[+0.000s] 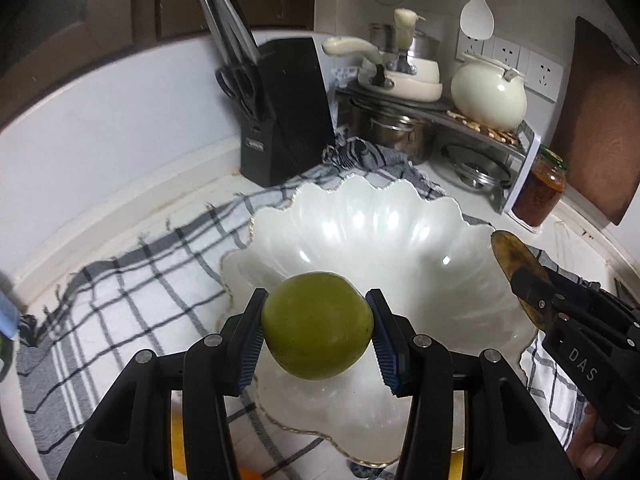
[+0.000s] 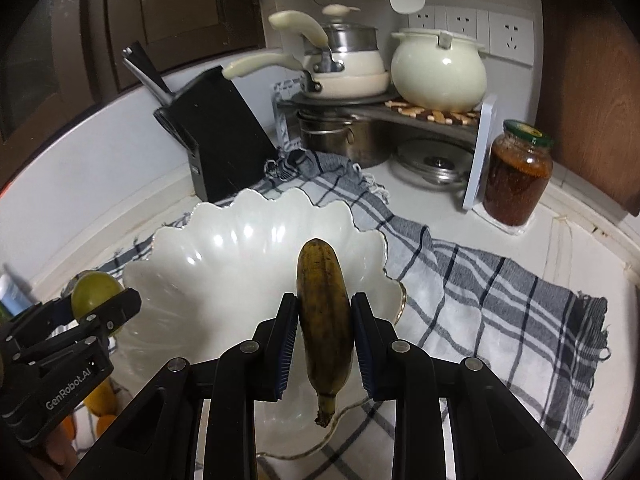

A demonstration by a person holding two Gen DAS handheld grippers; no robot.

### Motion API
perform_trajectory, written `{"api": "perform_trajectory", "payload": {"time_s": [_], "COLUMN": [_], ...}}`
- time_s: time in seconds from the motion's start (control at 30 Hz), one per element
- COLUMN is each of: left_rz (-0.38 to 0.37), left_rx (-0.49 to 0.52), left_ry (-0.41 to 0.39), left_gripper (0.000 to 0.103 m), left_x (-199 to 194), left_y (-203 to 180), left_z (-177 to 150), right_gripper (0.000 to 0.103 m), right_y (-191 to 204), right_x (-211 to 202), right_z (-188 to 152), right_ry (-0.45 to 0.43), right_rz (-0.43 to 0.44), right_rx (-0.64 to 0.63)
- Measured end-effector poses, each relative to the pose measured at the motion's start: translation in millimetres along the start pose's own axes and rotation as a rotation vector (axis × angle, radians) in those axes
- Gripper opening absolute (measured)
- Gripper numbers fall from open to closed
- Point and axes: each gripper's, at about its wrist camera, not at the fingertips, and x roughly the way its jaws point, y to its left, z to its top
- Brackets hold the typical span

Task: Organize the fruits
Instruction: 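Carry both fruits over the white bowl and open both tools to drop them, then withdraw both tools from the bowl back over the remaining fruits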

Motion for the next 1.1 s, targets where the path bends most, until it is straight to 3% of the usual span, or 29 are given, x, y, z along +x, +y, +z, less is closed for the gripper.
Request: {"api": "perform_trajectory", "payload": {"time_s": [0.4, 0.47, 0.5, 0.57, 0.67, 1.1], "left_rz": [0.004, 0.028, 0.031, 0.045, 0.080, 0.106], "left_rx": [-0.012, -0.002, -0.004, -0.007, 0.003, -0.018], "left_ry": [0.080, 0.064, 0.060, 0.049, 0.035, 0.012], "left_gripper": [0.051, 0.060, 0.066, 0.070, 0.081, 0.094], "left_x": [30, 26, 25, 20, 14, -26], "left_y": [8, 8, 9, 11, 11, 13], "left_z": [-9, -8, -8, -6, -4, -14], "right_gripper": [0.030, 0.043, 0.058, 0.073, 0.085, 0.087], "right_y": [6, 7, 7, 6, 5, 8], "right_x": [21, 20, 18, 12, 3, -37], "right_z": [-6, -6, -5, -4, -4, -7], "right_ry": [0.044, 0.037, 0.030, 0.003, -0.026, -0.077], "right_rz": [-0.018, -0.037, -0.047, -0.081, -0.106, -0.085], "right_rx": [-0.011, -0.017, -0.018, -0.016, -0.008, 0.010]}}
